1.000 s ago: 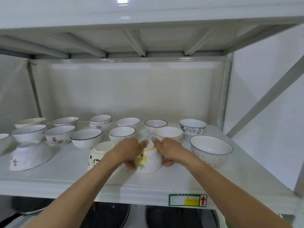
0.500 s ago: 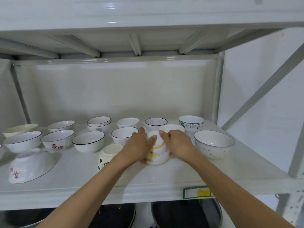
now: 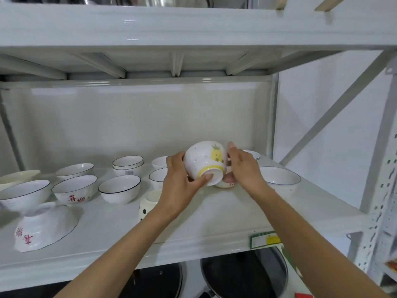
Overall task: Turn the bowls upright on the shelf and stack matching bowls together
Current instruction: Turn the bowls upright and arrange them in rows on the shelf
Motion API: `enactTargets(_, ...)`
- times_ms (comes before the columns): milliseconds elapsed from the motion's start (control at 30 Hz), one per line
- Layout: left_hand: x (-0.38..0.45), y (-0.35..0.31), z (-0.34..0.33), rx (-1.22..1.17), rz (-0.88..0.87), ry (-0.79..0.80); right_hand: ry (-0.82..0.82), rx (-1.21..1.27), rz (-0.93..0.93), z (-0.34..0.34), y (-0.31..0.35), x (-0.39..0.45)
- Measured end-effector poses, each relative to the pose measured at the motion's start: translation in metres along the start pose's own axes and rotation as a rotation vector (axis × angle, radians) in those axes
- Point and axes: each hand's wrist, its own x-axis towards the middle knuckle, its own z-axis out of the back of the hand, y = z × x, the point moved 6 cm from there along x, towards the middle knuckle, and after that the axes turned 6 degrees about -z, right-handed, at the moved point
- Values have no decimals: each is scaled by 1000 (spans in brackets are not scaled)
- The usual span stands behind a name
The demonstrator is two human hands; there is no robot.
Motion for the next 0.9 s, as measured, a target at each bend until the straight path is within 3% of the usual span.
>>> enactTargets(100,-8,-5,3,-39,-117,42,342,305,-421,-7,-20,-4)
enactTargets(200,-17,-6,-4,-88,-205,152,482,328,-523,-10,-37,-9)
enactTargets(400,-27,14,-21,-158,2,388,285,196,-403,-8,-48,-8)
enactTargets(567,-24,7,-24,-79,-5,411,103,-36,-208,-8,-42,-4)
enactTargets(900,-18,24,-45,180,50,535,87,-213,-198,-16,-58,9)
